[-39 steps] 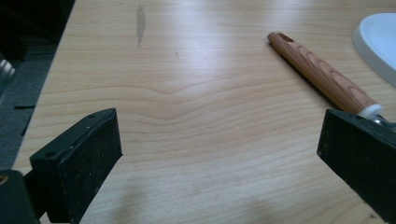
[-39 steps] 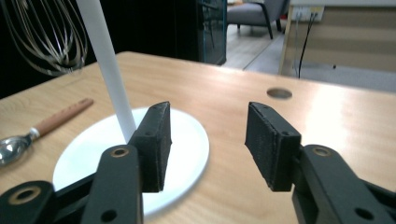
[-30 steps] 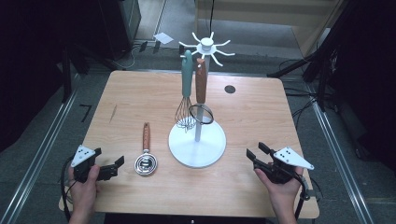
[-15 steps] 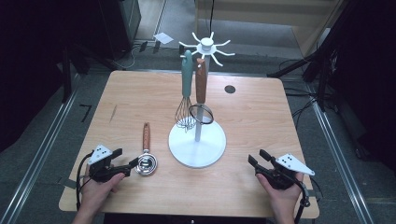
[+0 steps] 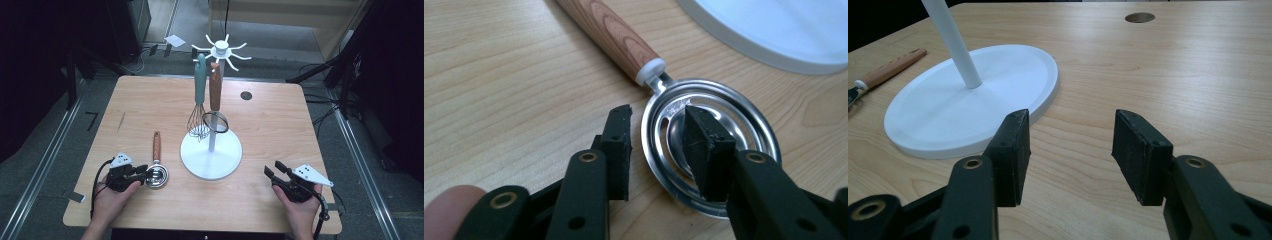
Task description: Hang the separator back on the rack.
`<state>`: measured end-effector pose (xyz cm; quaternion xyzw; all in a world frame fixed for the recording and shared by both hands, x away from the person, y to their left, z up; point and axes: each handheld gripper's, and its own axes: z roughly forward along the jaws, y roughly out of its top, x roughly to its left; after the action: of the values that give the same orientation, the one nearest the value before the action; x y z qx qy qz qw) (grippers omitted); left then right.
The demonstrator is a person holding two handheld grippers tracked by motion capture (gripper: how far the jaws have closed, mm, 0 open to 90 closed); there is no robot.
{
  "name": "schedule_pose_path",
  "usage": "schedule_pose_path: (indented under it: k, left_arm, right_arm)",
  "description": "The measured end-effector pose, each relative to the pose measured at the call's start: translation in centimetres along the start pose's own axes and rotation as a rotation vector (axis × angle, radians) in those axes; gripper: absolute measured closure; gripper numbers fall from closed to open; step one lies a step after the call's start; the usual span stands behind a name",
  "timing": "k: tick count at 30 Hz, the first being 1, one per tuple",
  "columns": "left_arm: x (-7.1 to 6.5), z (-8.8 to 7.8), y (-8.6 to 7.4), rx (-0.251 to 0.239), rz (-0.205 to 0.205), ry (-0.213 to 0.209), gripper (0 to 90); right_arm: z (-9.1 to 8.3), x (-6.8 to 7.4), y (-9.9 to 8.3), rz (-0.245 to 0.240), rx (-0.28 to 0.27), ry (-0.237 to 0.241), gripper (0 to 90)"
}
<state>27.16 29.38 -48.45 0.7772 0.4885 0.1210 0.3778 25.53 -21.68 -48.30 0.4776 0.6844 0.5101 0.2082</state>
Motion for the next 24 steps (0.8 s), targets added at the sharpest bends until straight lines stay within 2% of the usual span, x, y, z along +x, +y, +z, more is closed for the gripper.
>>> schedule_pose_path:
  k: [3,8,10,18,24]
  left_arm:
    - [0.1,-0.1,-0.1,0.008,-0.008,-0.014,72.3]
    - [0.0,-0.4,-0.6,0.004,-0.058,-0.051,74.5]
    - [-0.4,-0.5,-0.7,0.005,-0.062,-0.053,74.5]
    - [-2.9,-0.6,-1.1,0.022,-0.030,-0.042,72.8]
    - [-4.6,-0.4,-1.2,0.045,-0.007,-0.054,72.6]
  right_arm:
    - [0.1,-0.1,-0.1,0.000,-0.002,0.025,54.8]
    - [0.2,0.2,-0.1,-0.012,0.006,0.029,54.7]
    - [0.2,0.3,-0.1,-0.013,0.007,0.031,54.8]
    - [0.4,0.7,-0.2,-0.021,0.010,0.049,56.6]
    - [0.5,0.9,-0.3,-0.020,0.011,0.054,56.6]
